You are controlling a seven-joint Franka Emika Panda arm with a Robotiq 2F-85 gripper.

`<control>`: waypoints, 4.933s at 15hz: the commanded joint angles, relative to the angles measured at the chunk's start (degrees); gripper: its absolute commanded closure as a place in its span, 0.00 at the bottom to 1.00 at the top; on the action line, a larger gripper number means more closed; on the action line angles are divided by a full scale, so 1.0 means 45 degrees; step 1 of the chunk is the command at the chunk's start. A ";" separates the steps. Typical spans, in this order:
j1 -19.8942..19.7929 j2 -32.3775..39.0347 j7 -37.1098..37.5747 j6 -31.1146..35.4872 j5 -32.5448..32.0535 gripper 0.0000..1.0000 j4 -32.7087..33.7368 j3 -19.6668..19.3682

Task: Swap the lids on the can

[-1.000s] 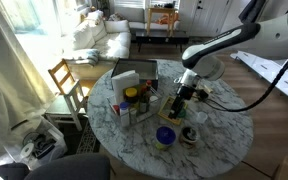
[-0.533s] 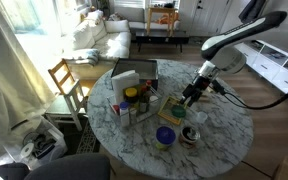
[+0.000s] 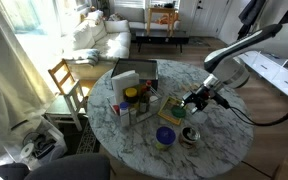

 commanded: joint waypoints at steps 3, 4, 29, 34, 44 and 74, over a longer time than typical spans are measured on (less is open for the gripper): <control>0.0202 0.0140 0.0753 0.1800 0.1937 0.00 -0.0564 0.0228; 0.0257 0.0150 0.0847 0.1989 0.2129 0.05 -0.0581 0.0224; 0.0567 0.0827 0.1156 0.2793 0.2023 0.92 -0.0436 0.0070; 0.0512 0.0792 0.1169 0.2718 0.1969 0.98 -0.0440 0.0003; -0.0307 -0.0543 0.0160 0.1255 0.1923 0.99 -0.0532 -0.0118; 0.0217 -0.1105 -0.4580 -0.4734 -0.3669 0.99 -0.0599 -0.0327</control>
